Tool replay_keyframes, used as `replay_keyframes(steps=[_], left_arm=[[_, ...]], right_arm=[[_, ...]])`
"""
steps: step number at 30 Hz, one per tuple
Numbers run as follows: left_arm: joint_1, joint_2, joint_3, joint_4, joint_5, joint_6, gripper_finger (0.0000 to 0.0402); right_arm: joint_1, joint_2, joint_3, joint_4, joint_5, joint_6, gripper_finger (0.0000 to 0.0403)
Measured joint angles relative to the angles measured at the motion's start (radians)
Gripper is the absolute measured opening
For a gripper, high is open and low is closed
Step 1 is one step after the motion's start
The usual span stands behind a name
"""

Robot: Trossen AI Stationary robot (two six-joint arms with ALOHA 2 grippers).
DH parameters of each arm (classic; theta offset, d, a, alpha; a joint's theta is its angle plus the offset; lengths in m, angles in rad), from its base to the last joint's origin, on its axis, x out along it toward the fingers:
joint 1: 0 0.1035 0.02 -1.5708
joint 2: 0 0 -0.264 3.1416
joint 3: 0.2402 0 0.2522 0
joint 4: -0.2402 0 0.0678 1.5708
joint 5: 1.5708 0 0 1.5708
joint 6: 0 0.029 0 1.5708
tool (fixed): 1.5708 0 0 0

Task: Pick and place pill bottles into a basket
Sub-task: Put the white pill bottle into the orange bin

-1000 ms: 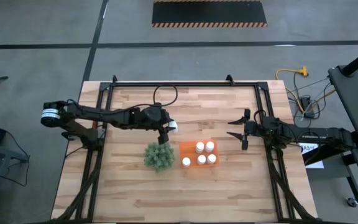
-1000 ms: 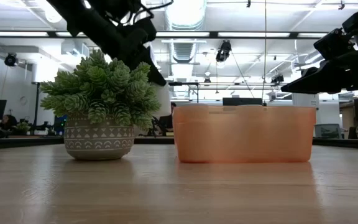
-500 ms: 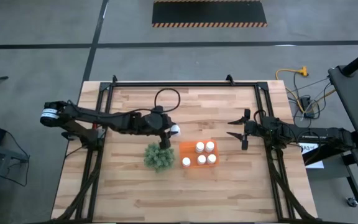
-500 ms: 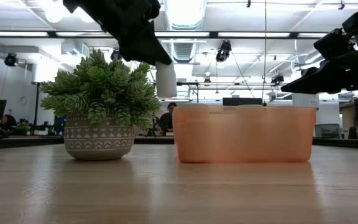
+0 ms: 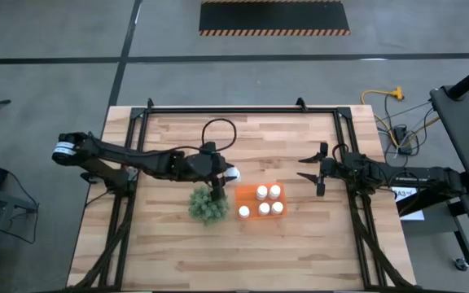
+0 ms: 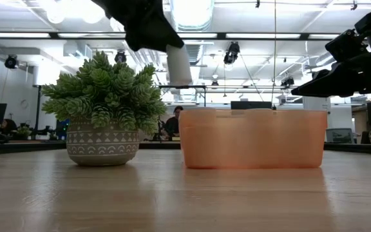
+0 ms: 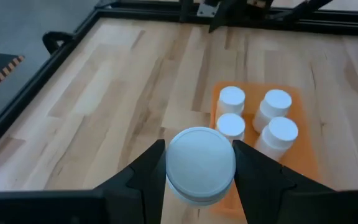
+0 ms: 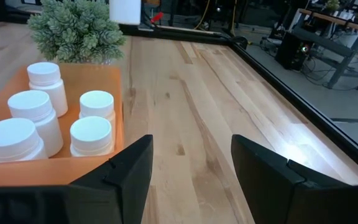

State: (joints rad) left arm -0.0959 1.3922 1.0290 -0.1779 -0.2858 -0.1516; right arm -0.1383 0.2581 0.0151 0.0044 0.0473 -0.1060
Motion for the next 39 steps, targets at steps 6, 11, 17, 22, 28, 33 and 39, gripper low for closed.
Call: replay_keyframes(steps=[6,11,17,22,28,33,39], left_arm=[[-0.038,0.002,0.024,0.001,-0.038,-0.001,0.014],[-0.056,0.002,0.035,0.002,-0.047,-0.026,0.014],[-0.082,0.002,0.057,0.003,-0.065,-0.042,0.014],[-0.115,0.002,0.076,0.004,-0.09,-0.051,0.014],[-0.139,0.039,0.106,0.004,-0.102,-0.049,0.014],[-0.144,0.162,0.214,-0.005,-0.106,-0.001,0.014],[-0.149,0.3,0.399,-0.193,-0.134,0.0,0.014]], right_arm=[[0.0,0.0,0.0,0.0,0.0,-0.001,0.0208],[0.0,0.0,0.0,0.0,0.0,-0.002,0.0208],[0.0,0.0,0.0,0.0,0.0,-0.001,0.0208],[0.0,0.0,0.0,0.0,0.0,0.0,0.0208],[0.0,0.0,0.0,0.0,0.0,-0.001,0.0208],[0.0,0.0,0.0,0.0,-0.001,-0.002,0.0208],[0.0,-0.001,0.0,0.0,0.004,0.0,0.0208]])
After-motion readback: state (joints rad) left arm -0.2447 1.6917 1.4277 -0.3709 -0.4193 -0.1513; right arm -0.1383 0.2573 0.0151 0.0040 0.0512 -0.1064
